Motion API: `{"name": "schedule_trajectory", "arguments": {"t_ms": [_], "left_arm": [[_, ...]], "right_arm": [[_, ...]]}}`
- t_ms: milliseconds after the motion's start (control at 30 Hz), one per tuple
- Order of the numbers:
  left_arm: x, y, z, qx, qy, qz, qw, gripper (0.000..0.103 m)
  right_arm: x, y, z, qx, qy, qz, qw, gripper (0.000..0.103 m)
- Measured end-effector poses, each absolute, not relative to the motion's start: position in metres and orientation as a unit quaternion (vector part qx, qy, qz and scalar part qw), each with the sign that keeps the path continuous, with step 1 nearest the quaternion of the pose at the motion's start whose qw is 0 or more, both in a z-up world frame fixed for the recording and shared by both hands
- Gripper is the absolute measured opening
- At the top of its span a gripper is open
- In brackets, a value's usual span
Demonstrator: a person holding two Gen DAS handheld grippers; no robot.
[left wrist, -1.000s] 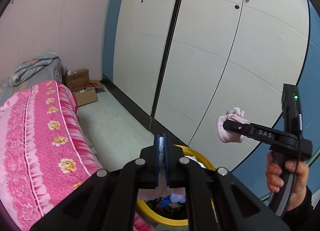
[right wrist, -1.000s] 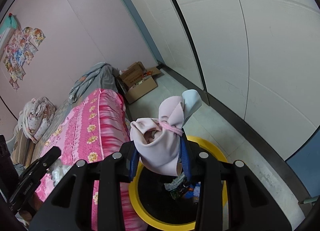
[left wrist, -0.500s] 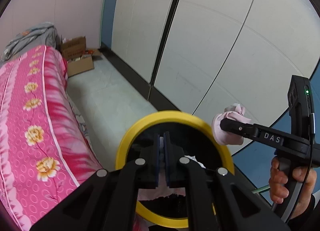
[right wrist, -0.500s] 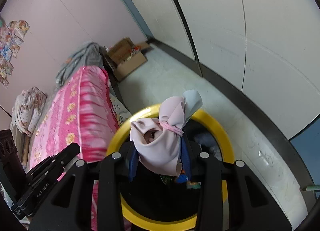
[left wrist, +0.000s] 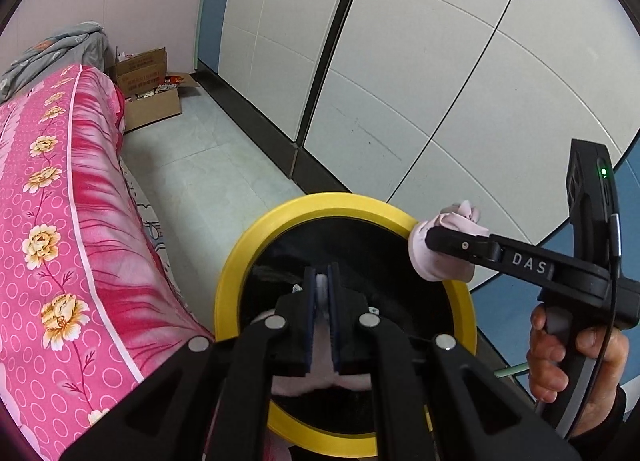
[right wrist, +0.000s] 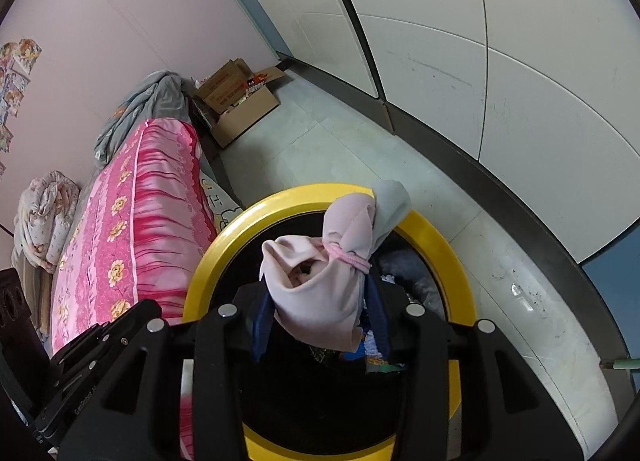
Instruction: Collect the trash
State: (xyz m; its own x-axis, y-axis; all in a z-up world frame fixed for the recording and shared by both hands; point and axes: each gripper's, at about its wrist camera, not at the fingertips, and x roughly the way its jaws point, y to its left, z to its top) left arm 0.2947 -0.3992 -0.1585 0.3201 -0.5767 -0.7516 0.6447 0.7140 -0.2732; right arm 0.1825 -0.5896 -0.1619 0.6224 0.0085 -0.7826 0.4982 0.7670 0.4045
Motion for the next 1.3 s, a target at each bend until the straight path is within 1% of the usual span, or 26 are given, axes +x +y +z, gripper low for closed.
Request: {"name": "schedule_trajectory", "arguments": {"t_ms": [33,100,167,233,300,333,367,600,833,1033,1300], "left_arm": [[0.295,-0.399,-0.158,0.037,0.445,-0.376,0.812,0.004],[0.297,-0.397,-0.157,0.033,0.445,-0.377,0.812,0.01],[0.296,-0.395,-0.154,0.029,0.443,-0.377,0.813,0.024],[0.295,-0.394,-0.151,0.026,0.44,-0.378,0.814,0.031],[0.295,-0.392,-0.148,0.022,0.439,-0.379,0.814,0.032],[0.294,-0.391,-0.147,0.021,0.439,-0.38,0.814,0.033],[0.294,-0.389,-0.145,0.019,0.438,-0.379,0.815,0.035],[0.292,-0.372,-0.132,0.005,0.431,-0.371,0.822,0.036],[0.286,-0.337,-0.109,-0.012,0.412,-0.36,0.837,0.036],[0.275,-0.287,-0.088,-0.025,0.391,-0.336,0.856,0.036],[0.256,-0.201,-0.057,-0.042,0.354,-0.285,0.89,0.036]], "right_arm": [[0.182,-0.589,-0.16,0.308,0.408,-0.147,0.847,0.042],[0.181,-0.589,-0.157,0.306,0.406,-0.151,0.848,0.044],[0.18,-0.589,-0.156,0.308,0.405,-0.152,0.848,0.045],[0.178,-0.589,-0.155,0.308,0.405,-0.157,0.847,0.048],[0.176,-0.59,-0.154,0.307,0.405,-0.16,0.846,0.049],[0.175,-0.59,-0.154,0.308,0.405,-0.162,0.846,0.053],[0.174,-0.591,-0.154,0.309,0.404,-0.164,0.845,0.055],[0.166,-0.59,-0.148,0.314,0.398,-0.169,0.845,0.056],[0.159,-0.577,-0.129,0.312,0.388,-0.156,0.853,0.056],[0.158,-0.545,-0.105,0.297,0.381,-0.126,0.866,0.056],[0.168,-0.471,-0.071,0.264,0.38,-0.064,0.884,0.056]]}}
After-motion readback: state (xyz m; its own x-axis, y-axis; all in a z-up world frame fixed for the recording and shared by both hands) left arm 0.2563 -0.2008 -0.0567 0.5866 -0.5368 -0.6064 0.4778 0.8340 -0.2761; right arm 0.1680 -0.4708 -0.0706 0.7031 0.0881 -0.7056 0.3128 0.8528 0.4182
